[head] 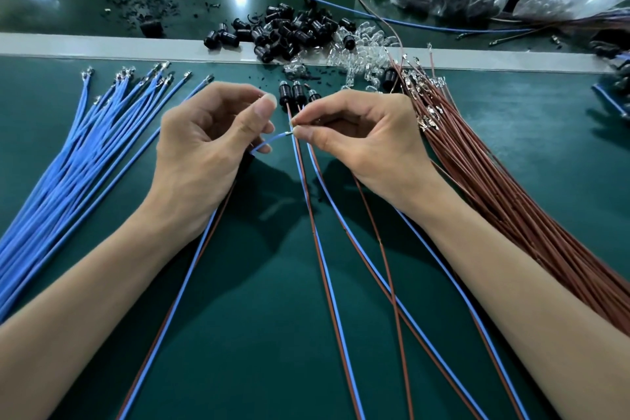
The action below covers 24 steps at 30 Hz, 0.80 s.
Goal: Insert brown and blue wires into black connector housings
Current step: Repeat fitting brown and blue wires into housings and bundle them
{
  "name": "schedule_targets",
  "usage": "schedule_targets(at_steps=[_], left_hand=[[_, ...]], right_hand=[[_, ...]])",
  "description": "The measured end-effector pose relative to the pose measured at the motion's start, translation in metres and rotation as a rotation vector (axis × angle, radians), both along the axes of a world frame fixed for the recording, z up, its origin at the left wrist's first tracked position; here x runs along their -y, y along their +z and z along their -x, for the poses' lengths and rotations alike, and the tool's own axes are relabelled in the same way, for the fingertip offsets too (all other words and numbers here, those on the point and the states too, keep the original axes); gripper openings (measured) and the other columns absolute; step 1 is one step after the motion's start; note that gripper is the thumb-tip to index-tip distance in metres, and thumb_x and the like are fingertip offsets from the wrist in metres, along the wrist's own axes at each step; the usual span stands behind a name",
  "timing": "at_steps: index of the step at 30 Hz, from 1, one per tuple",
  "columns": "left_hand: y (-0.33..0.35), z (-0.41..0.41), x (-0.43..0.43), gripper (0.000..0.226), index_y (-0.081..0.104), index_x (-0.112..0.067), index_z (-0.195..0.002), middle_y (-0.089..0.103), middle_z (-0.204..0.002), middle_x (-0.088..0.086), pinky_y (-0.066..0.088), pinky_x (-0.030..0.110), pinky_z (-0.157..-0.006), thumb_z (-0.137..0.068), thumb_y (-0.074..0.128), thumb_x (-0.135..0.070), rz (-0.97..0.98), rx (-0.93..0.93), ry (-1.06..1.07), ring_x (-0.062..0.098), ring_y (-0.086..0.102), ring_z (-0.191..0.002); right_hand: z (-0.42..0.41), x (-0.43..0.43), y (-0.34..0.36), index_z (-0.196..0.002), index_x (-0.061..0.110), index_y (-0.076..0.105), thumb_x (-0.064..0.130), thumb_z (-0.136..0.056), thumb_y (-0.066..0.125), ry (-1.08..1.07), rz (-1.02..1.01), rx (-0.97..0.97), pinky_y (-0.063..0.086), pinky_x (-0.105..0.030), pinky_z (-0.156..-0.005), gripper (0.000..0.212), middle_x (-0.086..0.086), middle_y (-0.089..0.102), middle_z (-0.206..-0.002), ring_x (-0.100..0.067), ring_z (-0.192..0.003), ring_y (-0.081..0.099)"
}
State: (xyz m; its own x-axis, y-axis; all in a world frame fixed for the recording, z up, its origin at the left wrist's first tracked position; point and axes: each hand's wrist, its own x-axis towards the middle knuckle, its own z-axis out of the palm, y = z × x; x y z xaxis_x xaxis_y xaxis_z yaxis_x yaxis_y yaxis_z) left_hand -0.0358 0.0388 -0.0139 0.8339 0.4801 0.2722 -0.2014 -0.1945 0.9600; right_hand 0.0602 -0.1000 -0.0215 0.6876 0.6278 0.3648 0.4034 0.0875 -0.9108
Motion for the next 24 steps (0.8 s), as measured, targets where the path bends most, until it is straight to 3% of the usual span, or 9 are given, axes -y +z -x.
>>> schedule_targets(at_steps=[6, 12, 20, 24], left_hand=[[0.0003, -0.0012, -0.0035, 0.016, 0.063, -0.016, -0.095, 0.066, -0.062, -0.01, 0.047, 0.012, -0.063, -0.081, 0.063, -0.025, 0.108, 0.0, -0.003, 0.001, 0.058, -0.058], [-0.0021, -0.0004, -0.0061, 0.01, 0.072, -0.024, -0.072, 0.068, -0.064, -0.009, 0.051, 0.019, -0.069, -0.081, 0.068, -0.028, 0.154, 0.004, -0.008, 0.004, 0.06, -0.061], [-0.0051, -0.0003, -0.0078, 0.009, 0.072, -0.032, -0.071, 0.067, -0.065, -0.011, 0.05, 0.017, -0.071, -0.079, 0.068, -0.028, 0.078, -0.029, -0.061, 0.003, 0.059, -0.063], [-0.006, -0.0003, -0.0084, 0.008, 0.071, -0.033, -0.072, 0.064, -0.065, -0.012, 0.045, 0.015, -0.065, -0.08, 0.068, -0.031, 0.017, -0.057, -0.051, 0.004, 0.055, -0.063]], right_hand=[[0.0005, -0.0004, 0.0004, -0.088, 0.009, 0.071, 0.001, -0.076, 0.075, -0.003, 0.003, 0.0, 0.053, -0.021, -0.075, 0.015, -0.003, 0.071, -0.08, -0.01, -0.074, 0.067], [-0.0001, -0.0005, 0.0, -0.087, 0.007, 0.072, 0.0, -0.075, 0.075, -0.003, -0.004, -0.006, 0.055, -0.025, -0.078, 0.014, -0.006, 0.072, -0.082, -0.014, -0.076, 0.068], [0.0014, -0.0006, 0.0008, -0.089, 0.007, 0.071, -0.001, -0.074, 0.076, 0.007, -0.025, 0.034, 0.054, -0.024, -0.078, 0.017, -0.007, 0.071, -0.084, -0.013, -0.077, 0.068], [0.0036, -0.0017, 0.0005, -0.09, 0.007, 0.069, -0.004, -0.075, 0.073, -0.007, -0.035, 0.067, 0.054, -0.024, -0.079, 0.019, -0.006, 0.07, -0.083, -0.015, -0.078, 0.068]])
